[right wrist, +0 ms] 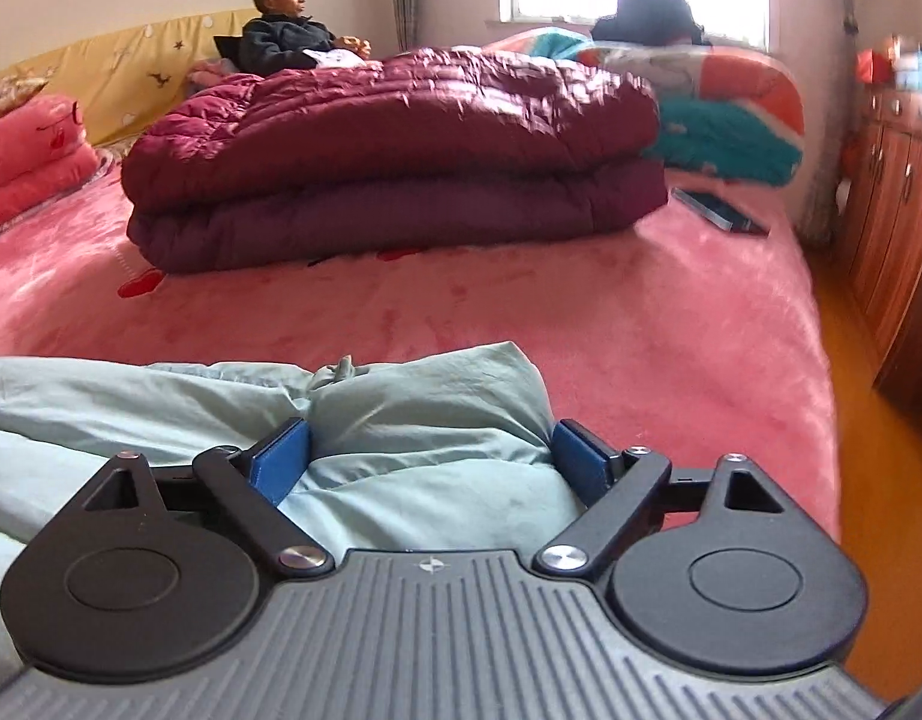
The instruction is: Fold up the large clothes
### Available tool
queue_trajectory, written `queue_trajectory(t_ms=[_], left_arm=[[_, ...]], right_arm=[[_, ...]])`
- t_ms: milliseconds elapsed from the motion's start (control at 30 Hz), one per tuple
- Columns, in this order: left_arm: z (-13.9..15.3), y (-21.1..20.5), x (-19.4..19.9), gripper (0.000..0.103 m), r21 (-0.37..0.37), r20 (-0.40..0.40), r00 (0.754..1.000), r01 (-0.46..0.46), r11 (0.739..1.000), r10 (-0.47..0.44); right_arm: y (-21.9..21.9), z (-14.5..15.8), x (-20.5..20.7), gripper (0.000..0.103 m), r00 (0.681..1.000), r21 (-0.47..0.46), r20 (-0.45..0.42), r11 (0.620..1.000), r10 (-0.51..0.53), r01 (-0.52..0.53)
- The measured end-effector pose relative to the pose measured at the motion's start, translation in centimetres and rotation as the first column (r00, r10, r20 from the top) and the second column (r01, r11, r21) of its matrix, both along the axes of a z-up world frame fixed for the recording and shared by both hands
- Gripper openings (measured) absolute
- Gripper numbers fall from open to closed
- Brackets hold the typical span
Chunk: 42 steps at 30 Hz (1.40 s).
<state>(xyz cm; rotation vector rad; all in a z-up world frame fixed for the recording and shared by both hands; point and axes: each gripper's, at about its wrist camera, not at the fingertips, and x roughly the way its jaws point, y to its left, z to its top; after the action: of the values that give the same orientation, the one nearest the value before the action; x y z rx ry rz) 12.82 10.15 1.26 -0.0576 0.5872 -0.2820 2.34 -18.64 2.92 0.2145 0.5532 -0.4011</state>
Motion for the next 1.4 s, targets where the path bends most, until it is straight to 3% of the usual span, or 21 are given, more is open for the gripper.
queue_trajectory(t_ms=[267,400,500,600,733,833,967,1133,1400], left_arm=[[-0.9,0.3,0.1,0.027,-0.007,0.006,1.0,-0.01,1.0,0.01],[1.0,-0.1,-0.9,0.029,0.063,0.036,0.998,-0.047,0.997,0.045],[3.9,-0.3,-2.4,0.031,0.014,0.079,0.995,-0.065,0.998,0.064],[7.1,-2.3,-3.8,0.045,-0.01,0.126,0.992,0.004,1.0,-0.002],[8.5,-7.4,-3.5,0.053,-0.036,0.067,0.986,0.156,0.987,-0.154],[7.4,-10.9,-2.1,0.054,-0.028,0.008,0.978,0.21,0.977,-0.21],[4.9,-12.9,0.3,0.055,0.017,-0.052,0.98,0.192,0.981,-0.191],[2.8,-12.2,2.2,0.061,0.02,-0.056,0.989,0.137,0.99,-0.136],[0.1,-10.6,3.3,0.073,-0.031,-0.033,0.995,0.09,0.995,-0.091]], right_arm=[[0.9,-1.4,2.2,0.103,0.998,0.021,-0.028,0.998,0.053,-0.052],[0.0,-1.1,2.1,0.103,0.998,0.059,-0.018,0.996,0.06,-0.059],[-0.9,-0.5,1.4,0.103,0.999,0.13,0.024,0.99,0.048,-0.05],[-1.9,0.7,-0.2,0.103,0.996,0.21,0.094,0.977,0.006,-0.026],[-1.7,2.7,-1.6,0.103,0.982,0.235,0.19,0.97,0.01,-0.056],[0.0,3.3,-1.9,0.103,0.98,0.163,0.19,0.982,0.059,-0.091],[1.7,2.6,-1.6,0.103,0.985,0.09,0.137,0.989,0.102,-0.115],[2.2,1.1,0.6,0.103,0.994,0.042,0.049,0.994,0.102,-0.104],[2.2,0.5,1.9,0.103,0.994,0.042,0.005,0.993,0.109,-0.109]])
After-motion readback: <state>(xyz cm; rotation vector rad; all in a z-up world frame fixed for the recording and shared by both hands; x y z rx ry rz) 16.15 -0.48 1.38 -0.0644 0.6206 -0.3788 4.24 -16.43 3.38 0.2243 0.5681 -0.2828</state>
